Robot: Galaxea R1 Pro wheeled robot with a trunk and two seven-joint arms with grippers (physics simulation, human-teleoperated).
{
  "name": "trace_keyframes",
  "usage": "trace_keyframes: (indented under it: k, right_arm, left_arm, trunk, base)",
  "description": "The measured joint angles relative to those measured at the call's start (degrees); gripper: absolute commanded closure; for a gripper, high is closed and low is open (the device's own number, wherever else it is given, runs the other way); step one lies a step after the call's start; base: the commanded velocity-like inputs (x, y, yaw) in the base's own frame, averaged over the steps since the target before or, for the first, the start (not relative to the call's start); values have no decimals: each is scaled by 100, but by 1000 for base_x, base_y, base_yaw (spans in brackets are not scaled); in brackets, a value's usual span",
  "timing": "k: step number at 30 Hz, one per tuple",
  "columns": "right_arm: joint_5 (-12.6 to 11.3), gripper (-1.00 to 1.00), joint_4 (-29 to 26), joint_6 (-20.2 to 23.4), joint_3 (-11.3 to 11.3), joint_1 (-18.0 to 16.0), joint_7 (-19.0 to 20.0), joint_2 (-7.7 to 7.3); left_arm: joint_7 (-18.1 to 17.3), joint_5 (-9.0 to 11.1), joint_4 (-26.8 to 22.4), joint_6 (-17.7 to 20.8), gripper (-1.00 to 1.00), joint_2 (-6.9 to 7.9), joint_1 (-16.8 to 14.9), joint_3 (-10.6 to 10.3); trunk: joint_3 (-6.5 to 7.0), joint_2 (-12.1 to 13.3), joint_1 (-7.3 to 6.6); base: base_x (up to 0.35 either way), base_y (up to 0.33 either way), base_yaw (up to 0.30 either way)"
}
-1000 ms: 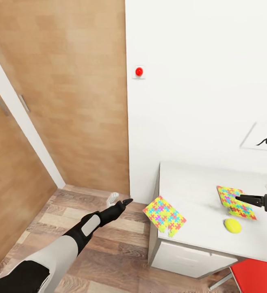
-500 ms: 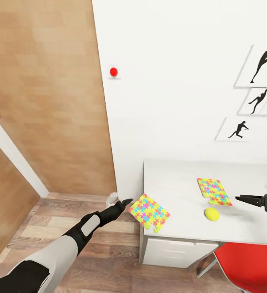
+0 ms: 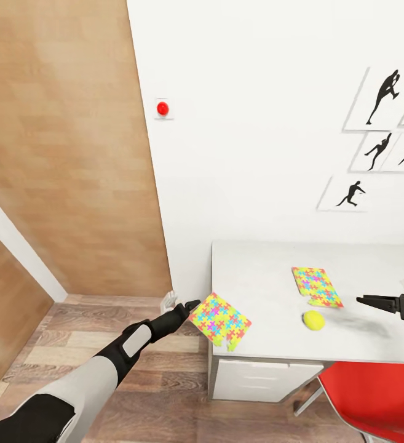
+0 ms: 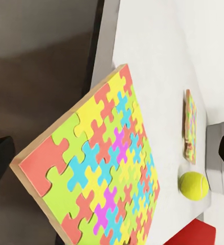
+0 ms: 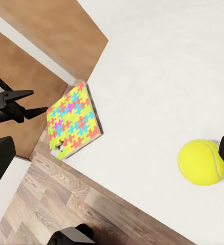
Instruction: Put all the toys in the child's room - the three board games (two on the bed and one on the table), the two jigsaw puzzles on the table, and the tennis ball on the table - inside the toy box on the table in the child's room.
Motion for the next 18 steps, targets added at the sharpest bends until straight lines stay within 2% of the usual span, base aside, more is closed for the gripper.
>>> trace_keyframes:
  k: [18]
  right_arm:
    - [1, -100, -1, 4, 7, 1, 0, 26]
  left_arm:
    - [3, 11, 0, -10, -100, 38, 6, 14]
  trunk:
    - [0, 0, 0]
  base:
    - [0, 0, -6]
